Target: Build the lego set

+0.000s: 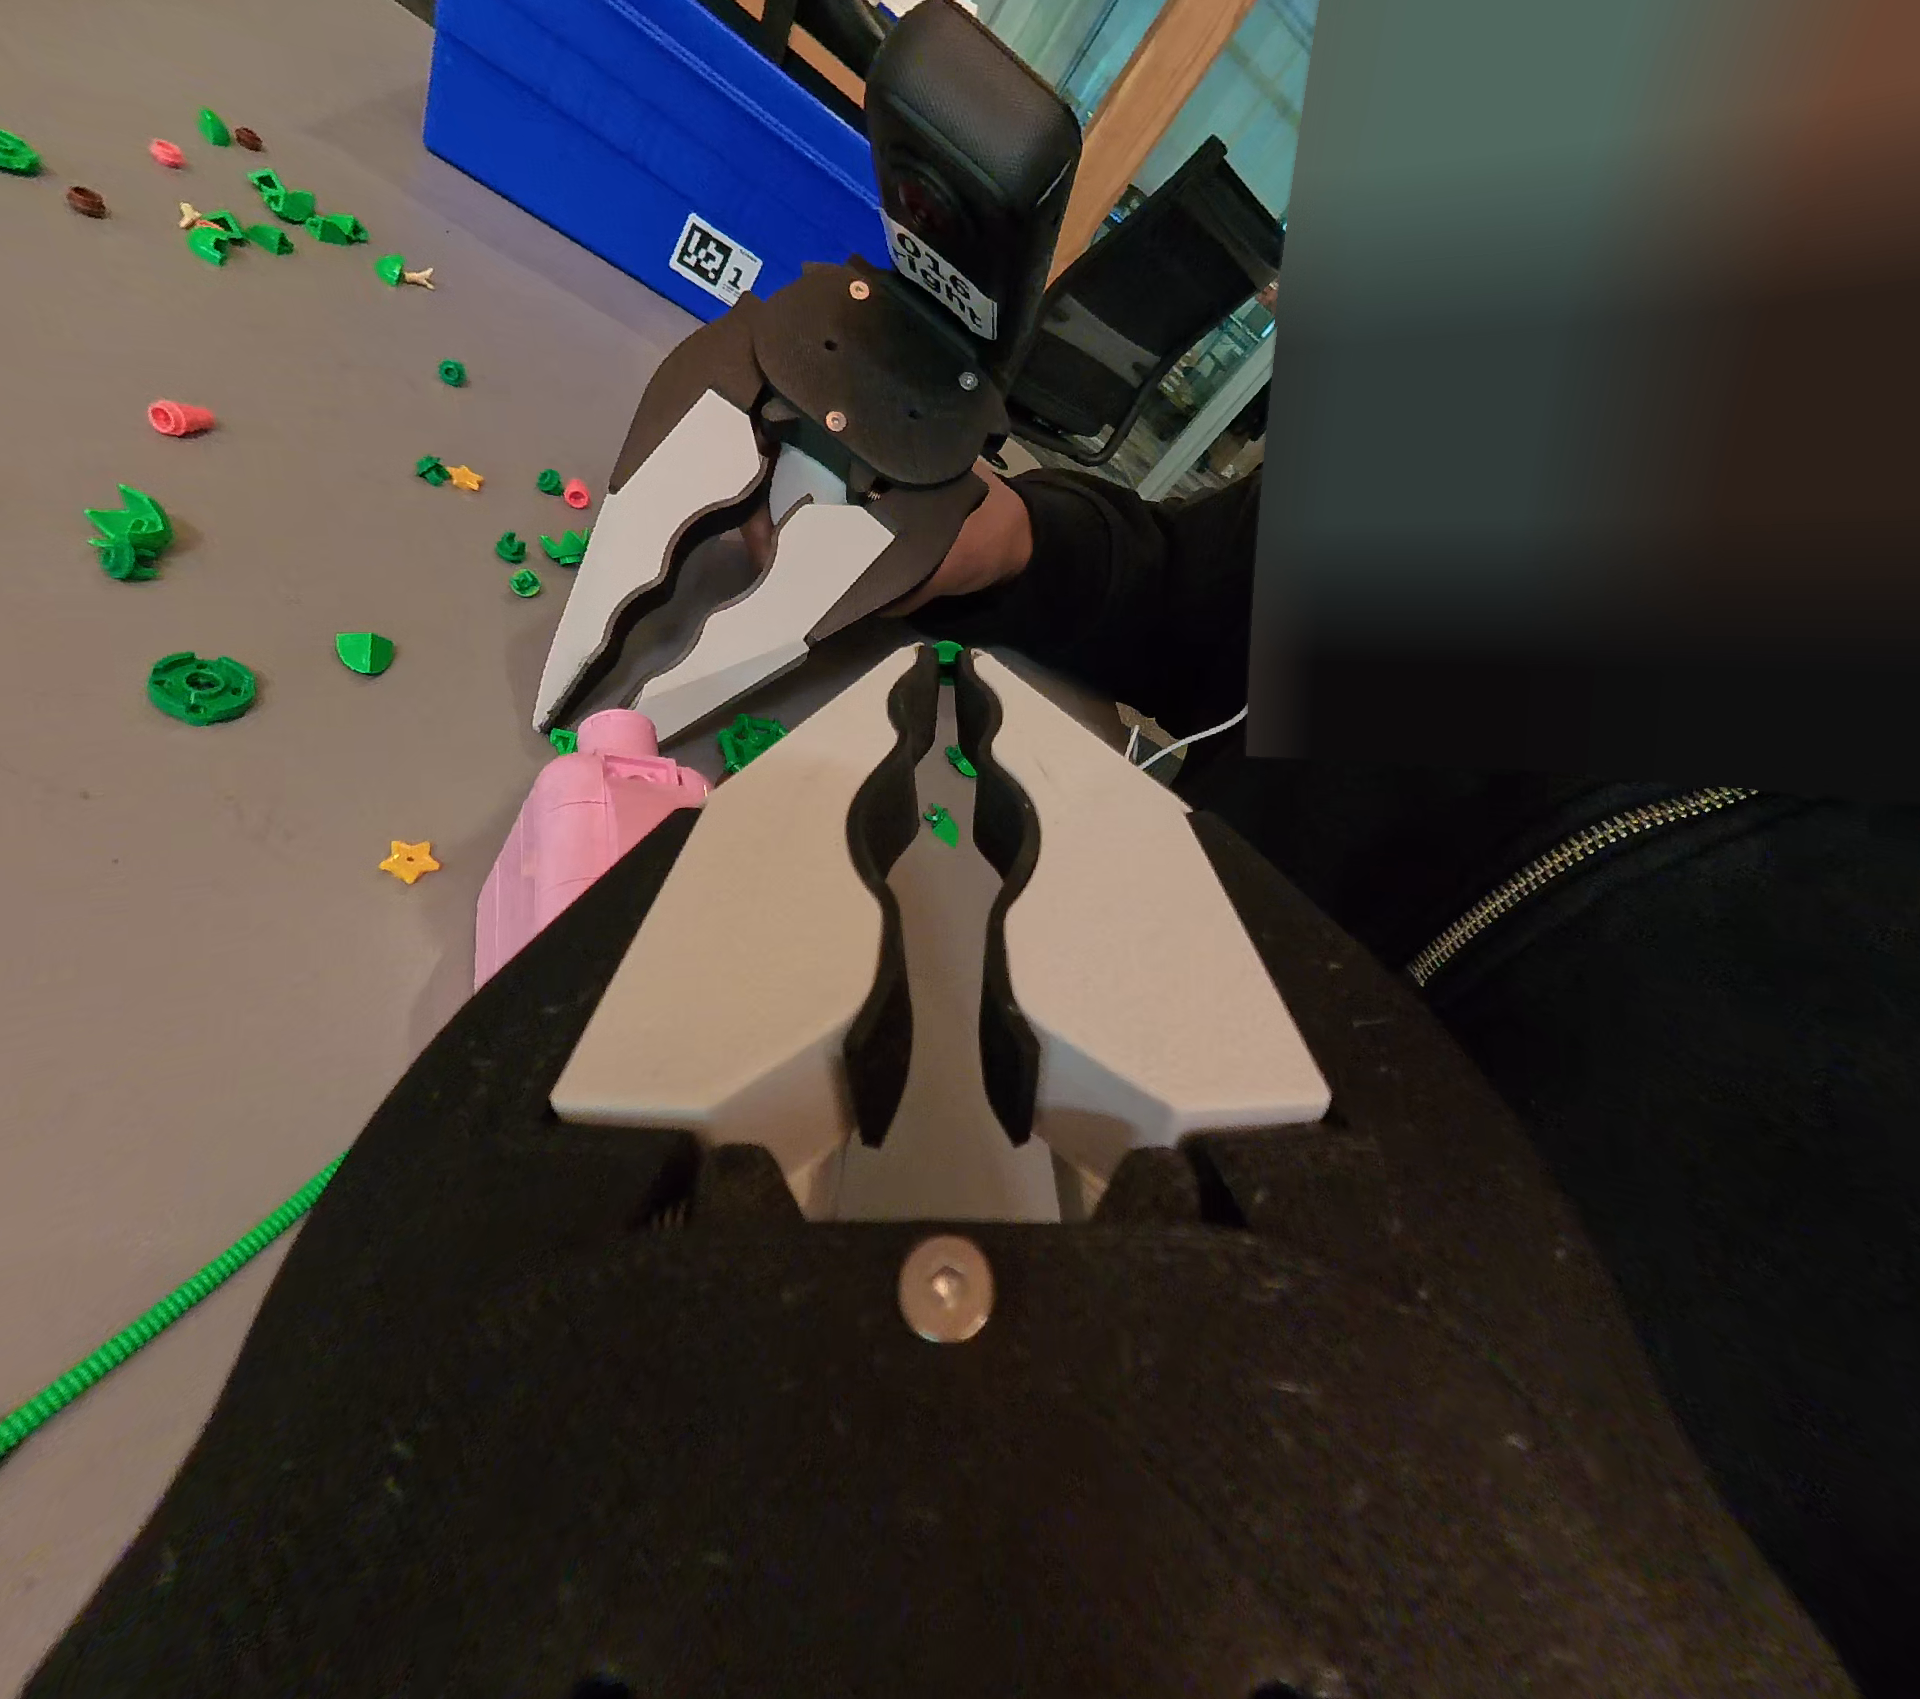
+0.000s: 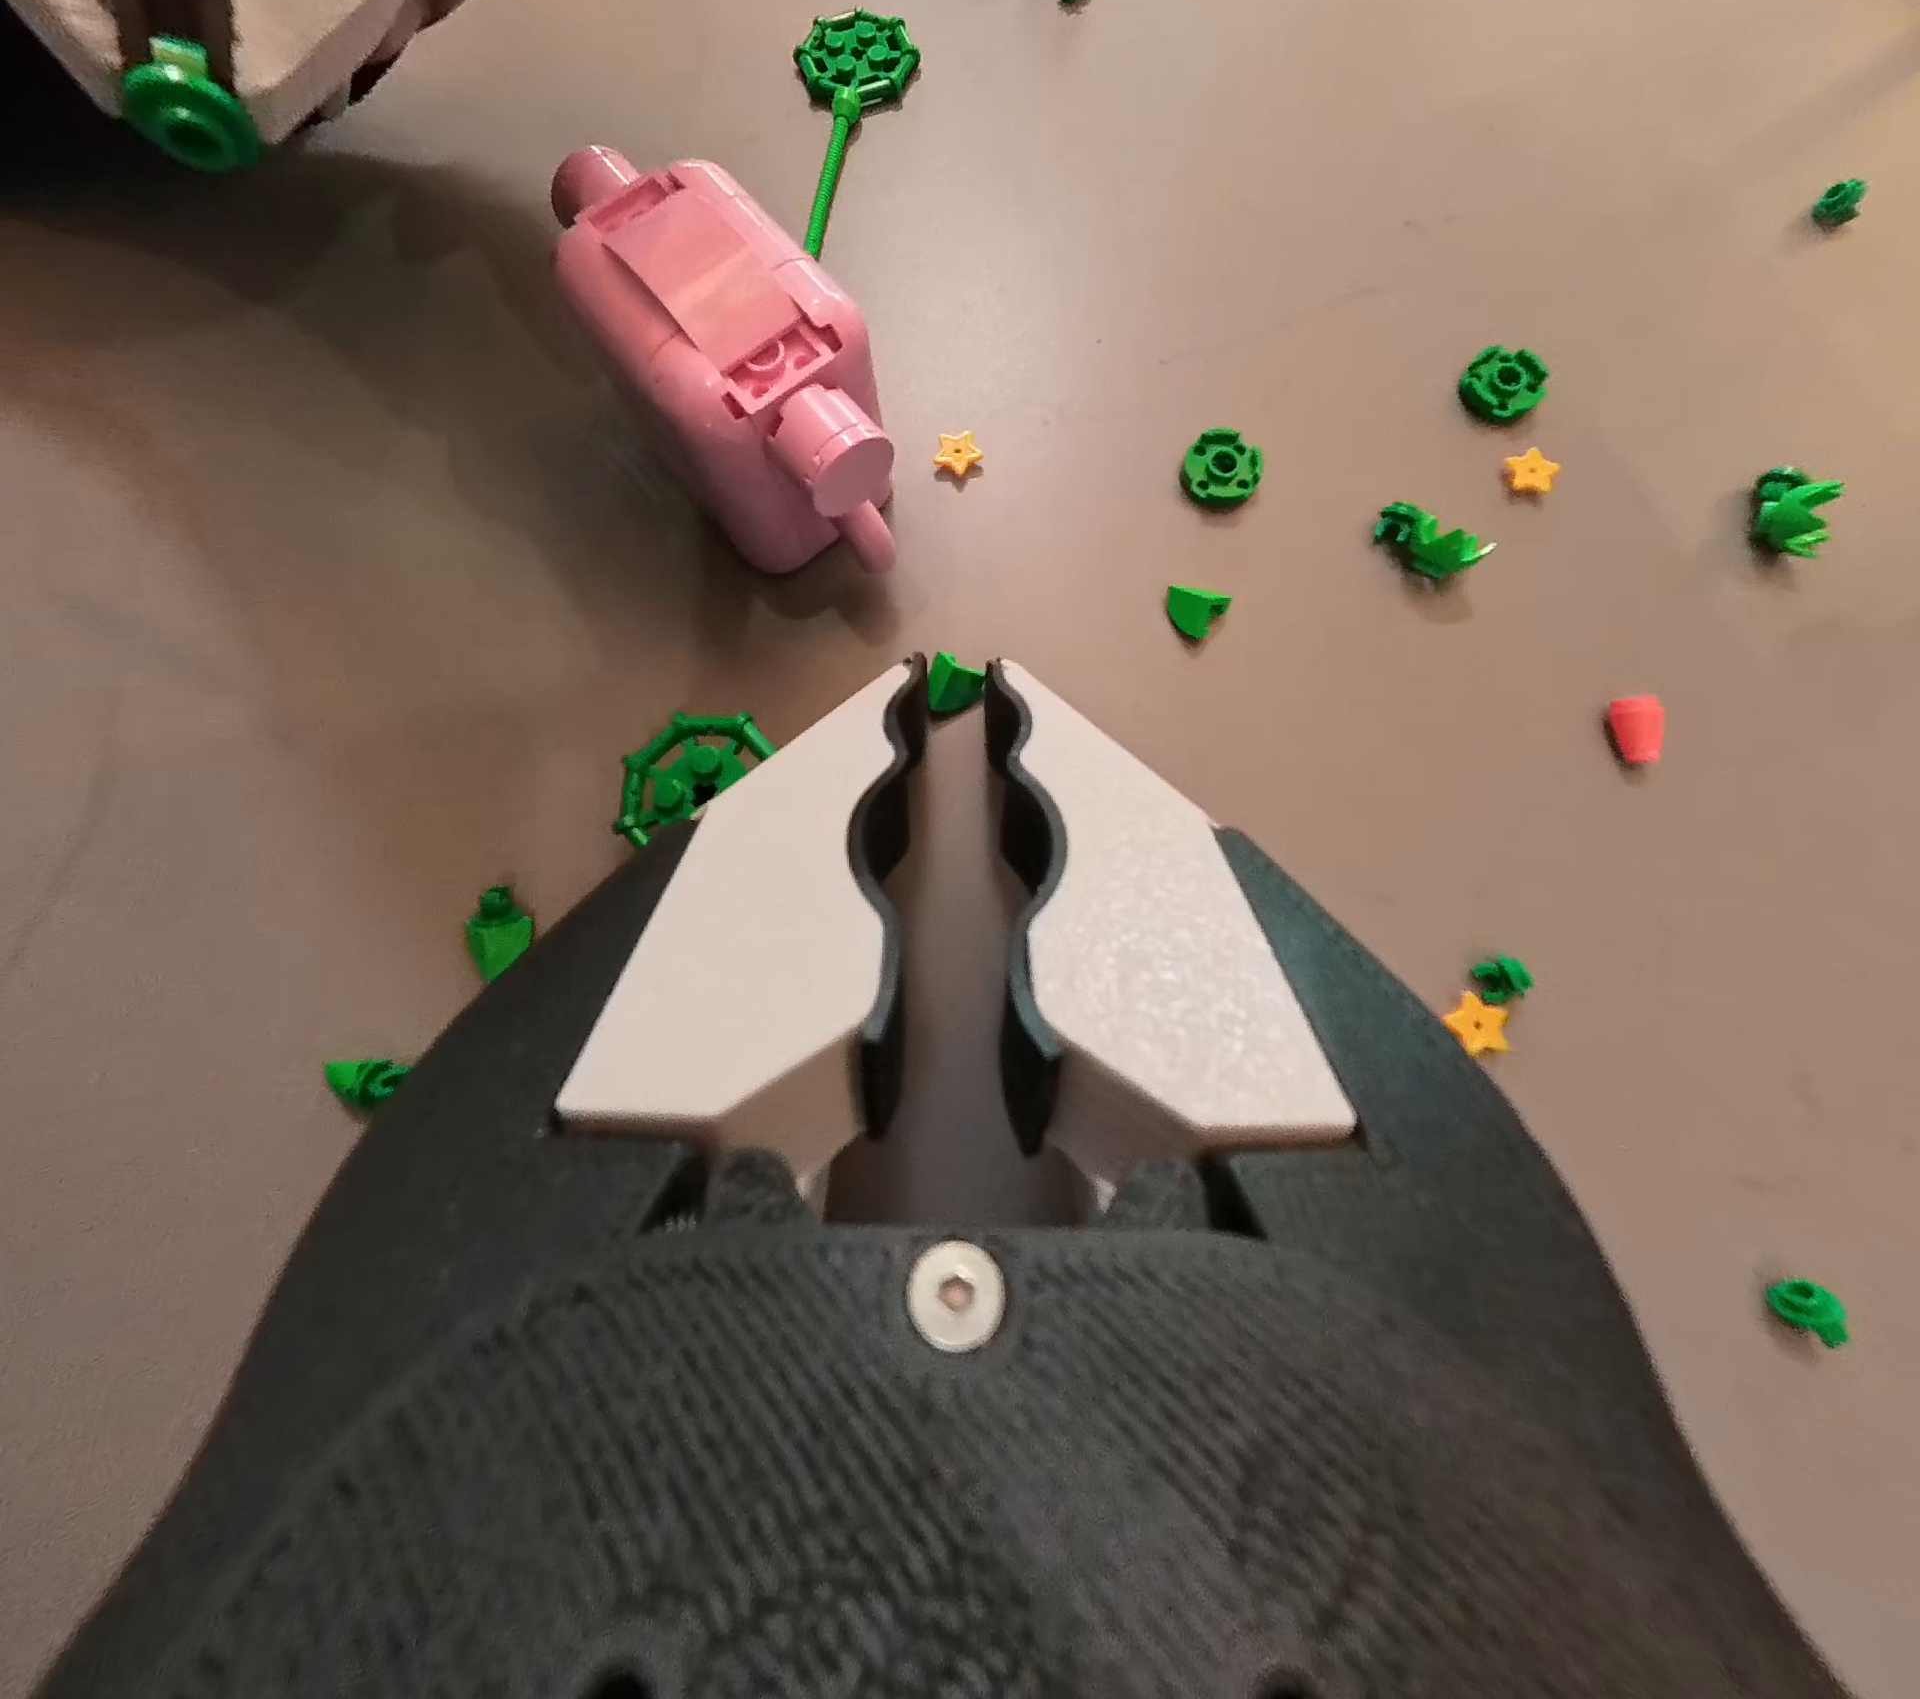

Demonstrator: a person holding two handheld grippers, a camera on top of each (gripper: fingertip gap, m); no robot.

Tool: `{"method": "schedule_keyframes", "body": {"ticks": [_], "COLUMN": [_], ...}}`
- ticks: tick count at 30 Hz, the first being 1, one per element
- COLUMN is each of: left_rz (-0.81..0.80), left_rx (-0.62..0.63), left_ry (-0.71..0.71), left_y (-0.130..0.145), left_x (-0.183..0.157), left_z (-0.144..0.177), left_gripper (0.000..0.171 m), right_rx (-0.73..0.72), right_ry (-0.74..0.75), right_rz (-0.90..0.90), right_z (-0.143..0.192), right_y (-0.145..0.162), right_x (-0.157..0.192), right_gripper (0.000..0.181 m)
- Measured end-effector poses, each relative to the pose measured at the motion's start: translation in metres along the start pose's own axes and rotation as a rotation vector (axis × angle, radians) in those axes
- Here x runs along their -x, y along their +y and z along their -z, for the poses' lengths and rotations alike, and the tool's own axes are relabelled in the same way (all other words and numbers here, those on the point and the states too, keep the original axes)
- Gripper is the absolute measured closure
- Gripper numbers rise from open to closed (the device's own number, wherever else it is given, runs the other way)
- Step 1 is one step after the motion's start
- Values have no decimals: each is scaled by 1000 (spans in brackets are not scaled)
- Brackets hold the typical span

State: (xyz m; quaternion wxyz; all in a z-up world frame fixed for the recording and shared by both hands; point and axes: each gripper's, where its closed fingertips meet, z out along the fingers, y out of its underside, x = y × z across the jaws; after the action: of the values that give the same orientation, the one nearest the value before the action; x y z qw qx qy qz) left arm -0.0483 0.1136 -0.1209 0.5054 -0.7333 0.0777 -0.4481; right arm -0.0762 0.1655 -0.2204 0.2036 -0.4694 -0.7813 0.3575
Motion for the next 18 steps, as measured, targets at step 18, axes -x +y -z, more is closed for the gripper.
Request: {"method": "schedule_keyframes", "body": {"ticks": [18], "left_rz": [-44], "left_rx": [-17], "left_ry": [-47], "left_y": [-4], "left_x": [2], "left_z": [3], "left_gripper": [171], "right_rx": [-368], "right_ry": [-303], "right_rz": [79], "right_z": [58], "right_y": [-57], "right_x": [57], "right_gripper": [174]}}
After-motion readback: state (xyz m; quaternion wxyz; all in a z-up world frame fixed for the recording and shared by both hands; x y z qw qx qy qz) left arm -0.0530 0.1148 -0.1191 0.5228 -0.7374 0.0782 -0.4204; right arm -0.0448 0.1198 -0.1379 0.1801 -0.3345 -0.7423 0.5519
